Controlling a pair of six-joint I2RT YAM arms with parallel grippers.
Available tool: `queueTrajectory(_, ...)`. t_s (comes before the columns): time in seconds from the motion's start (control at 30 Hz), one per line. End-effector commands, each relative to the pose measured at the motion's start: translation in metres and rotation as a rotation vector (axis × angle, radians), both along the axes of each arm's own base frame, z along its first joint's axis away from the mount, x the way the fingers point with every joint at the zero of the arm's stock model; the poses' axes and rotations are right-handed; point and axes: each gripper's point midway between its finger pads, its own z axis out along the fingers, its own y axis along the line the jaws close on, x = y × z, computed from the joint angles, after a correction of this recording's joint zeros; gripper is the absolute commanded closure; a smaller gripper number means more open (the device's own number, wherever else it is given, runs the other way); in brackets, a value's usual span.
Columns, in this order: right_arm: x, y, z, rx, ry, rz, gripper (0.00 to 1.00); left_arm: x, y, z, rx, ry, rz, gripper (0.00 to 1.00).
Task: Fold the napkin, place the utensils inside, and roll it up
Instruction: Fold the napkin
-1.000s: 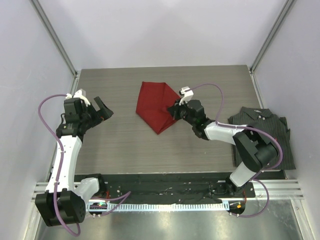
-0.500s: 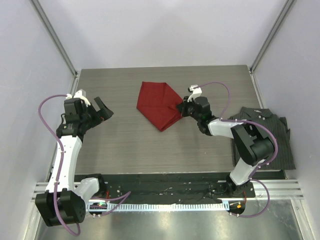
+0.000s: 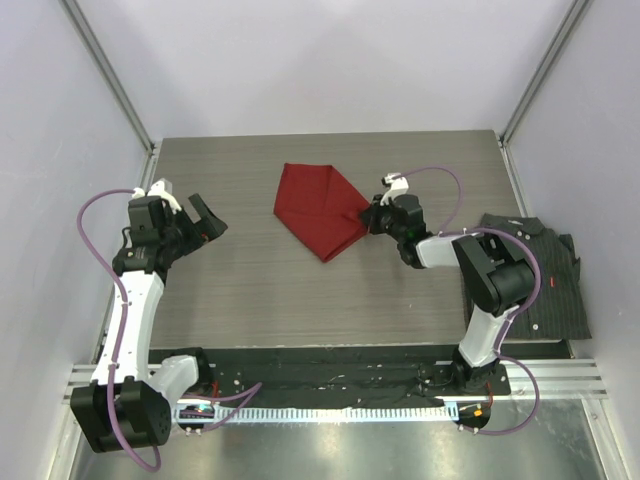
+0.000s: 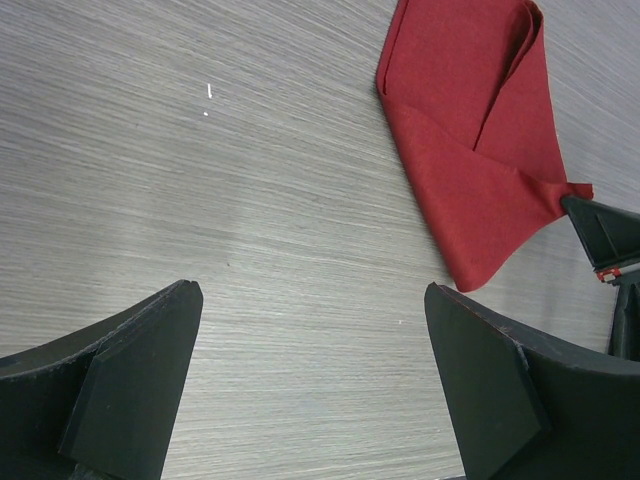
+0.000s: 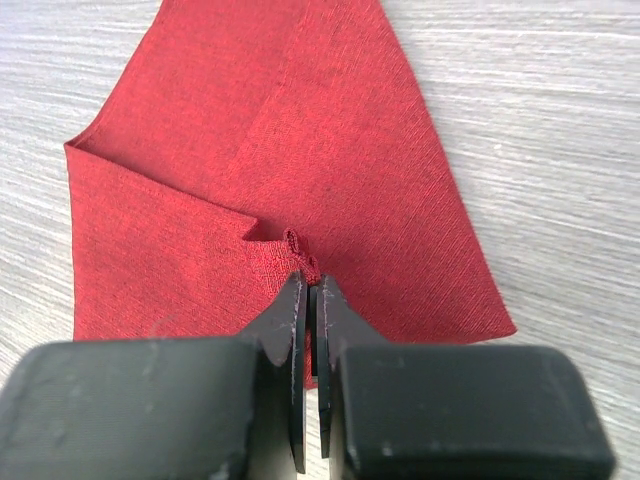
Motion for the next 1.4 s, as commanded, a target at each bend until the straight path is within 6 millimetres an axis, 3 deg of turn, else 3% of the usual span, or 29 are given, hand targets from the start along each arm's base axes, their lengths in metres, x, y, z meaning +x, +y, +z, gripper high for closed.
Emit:
queueTrajectory(0.0,0.013,-0.002,0.018,0.018,-0.085,-0.012,0.99,0.007,-0.002,0.006,-0.013,-0.04,-0.015,0.0)
queueTrajectory(0.13,0.014,-0.008,0.011,-0.006,-0.069,-0.034,0.98,0.007,-0.002,0.006,-0.016,-0.041,-0.014,0.0)
queueTrajectory(0.17,0.015,-0.01,0.013,-0.011,-0.069,-0.044,0.93,0.007,-0.003,0.007,-0.018,-0.041,-0.017,0.0)
queueTrajectory(0.2,0.014,-0.011,0.012,-0.018,-0.057,-0.048,0.75,0.007,-0.003,0.006,-0.017,-0.039,-0.016,0.0)
queueTrajectory(0.27,0.01,-0.014,0.013,-0.02,-0.052,-0.057,0.58,0.007,-0.003,0.006,-0.019,-0.038,-0.018,0.0)
queueTrajectory(0.3,0.01,-0.016,0.023,-0.019,-0.067,-0.067,0.42,0.007,-0.003,0.005,-0.02,-0.035,-0.019,0.0)
queueTrajectory(0.4,0.007,-0.025,0.04,-0.038,-0.085,-0.095,0.34,0.007,-0.004,0.006,-0.022,-0.038,-0.023,0.0)
queueTrajectory(0.57,0.014,-0.033,0.052,-0.126,-0.091,-0.086,0.29,0.007,-0.005,0.006,-0.024,-0.04,-0.025,0.0)
queueTrajectory(0.7,0.018,-0.034,0.034,-0.198,-0.009,-0.035,0.28,0.007,-0.004,0.006,-0.024,-0.041,-0.023,0.0)
queueTrajectory(0.83,0.027,-0.026,0.014,-0.161,0.105,0.036,0.32,0.007,-0.005,0.005,-0.025,-0.04,-0.025,0.0)
queueTrajectory(1.07,0.022,-0.012,-0.008,-0.108,0.18,0.095,0.34,0.007,-0.006,0.004,-0.034,-0.033,-0.027,0.0)
queueTrajectory(1.37,0.02,-0.008,-0.013,-0.091,0.202,0.111,0.44,0.008,-0.006,0.004,-0.038,-0.034,-0.027,0.0)
